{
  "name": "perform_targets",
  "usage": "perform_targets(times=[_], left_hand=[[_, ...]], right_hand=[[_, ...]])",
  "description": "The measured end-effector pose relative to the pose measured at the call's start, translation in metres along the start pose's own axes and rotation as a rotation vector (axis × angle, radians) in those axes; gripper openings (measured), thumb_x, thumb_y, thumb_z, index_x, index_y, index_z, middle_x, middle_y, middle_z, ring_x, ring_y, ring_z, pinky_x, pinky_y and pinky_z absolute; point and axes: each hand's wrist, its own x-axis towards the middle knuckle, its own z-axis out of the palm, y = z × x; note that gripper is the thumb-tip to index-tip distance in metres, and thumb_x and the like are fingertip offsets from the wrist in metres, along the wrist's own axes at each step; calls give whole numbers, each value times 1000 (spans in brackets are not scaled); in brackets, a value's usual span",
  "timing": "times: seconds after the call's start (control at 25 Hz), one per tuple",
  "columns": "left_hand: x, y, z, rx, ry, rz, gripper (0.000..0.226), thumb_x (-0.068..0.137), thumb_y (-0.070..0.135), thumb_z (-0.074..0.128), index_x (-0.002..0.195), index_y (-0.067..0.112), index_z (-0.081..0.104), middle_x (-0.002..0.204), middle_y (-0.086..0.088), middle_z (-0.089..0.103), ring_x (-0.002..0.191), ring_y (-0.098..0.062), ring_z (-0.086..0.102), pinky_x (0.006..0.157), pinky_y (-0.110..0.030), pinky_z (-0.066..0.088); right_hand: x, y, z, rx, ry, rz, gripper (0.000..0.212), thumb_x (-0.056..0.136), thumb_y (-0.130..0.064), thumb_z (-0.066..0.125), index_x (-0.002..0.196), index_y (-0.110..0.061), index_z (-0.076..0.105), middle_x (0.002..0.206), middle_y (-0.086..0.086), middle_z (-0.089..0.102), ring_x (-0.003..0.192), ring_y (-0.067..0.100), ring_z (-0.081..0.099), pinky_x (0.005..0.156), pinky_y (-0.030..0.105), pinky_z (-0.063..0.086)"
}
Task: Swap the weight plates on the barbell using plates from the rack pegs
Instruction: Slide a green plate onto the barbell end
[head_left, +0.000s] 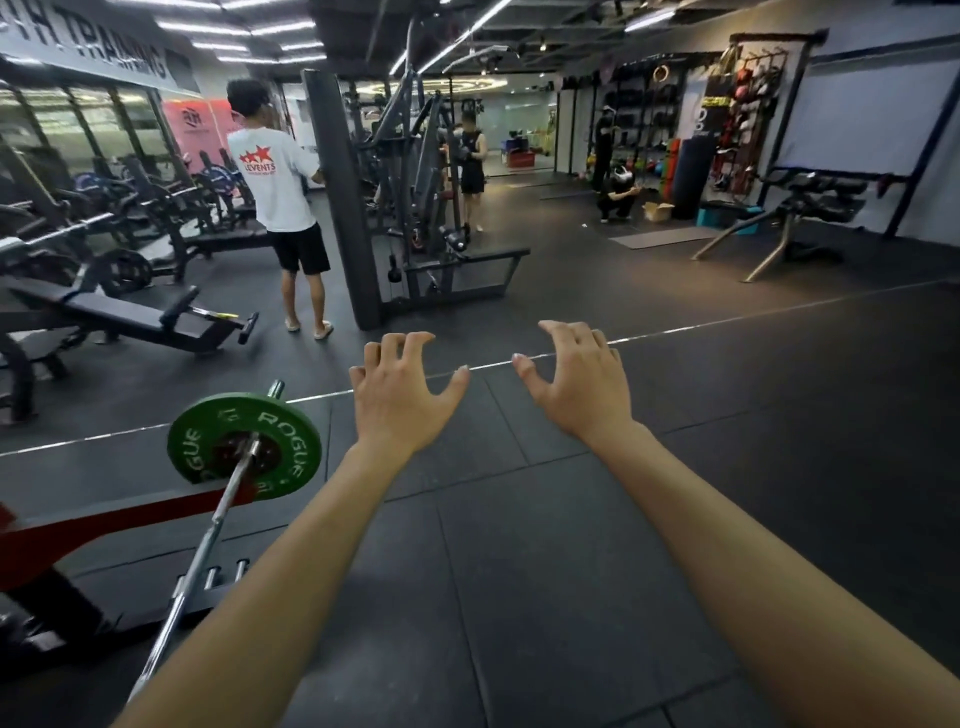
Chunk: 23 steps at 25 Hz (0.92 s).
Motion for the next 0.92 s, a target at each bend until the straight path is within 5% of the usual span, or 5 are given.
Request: perform_targets(times=[0.36, 0.92], left_hand=[[179, -113, 107, 112, 74, -218, 61, 87, 66, 51, 132, 25, 49, 128, 0, 49, 118, -24, 41, 94, -43, 36], [505, -278, 318, 140, 79, -188, 60, 85, 68, 47, 132, 30, 49, 129, 4, 50, 122, -21, 40, 97, -42, 35]], right_hand=[[220, -5, 185, 115, -109, -186, 60, 92, -56, 47, 137, -16, 48, 127, 6, 56, 115, 26, 49, 91, 41, 41], [548, 5, 441, 120, -53, -164, 60, 92, -57, 46, 137, -18, 48, 128, 3, 55, 115, 24, 49, 93, 41, 41]])
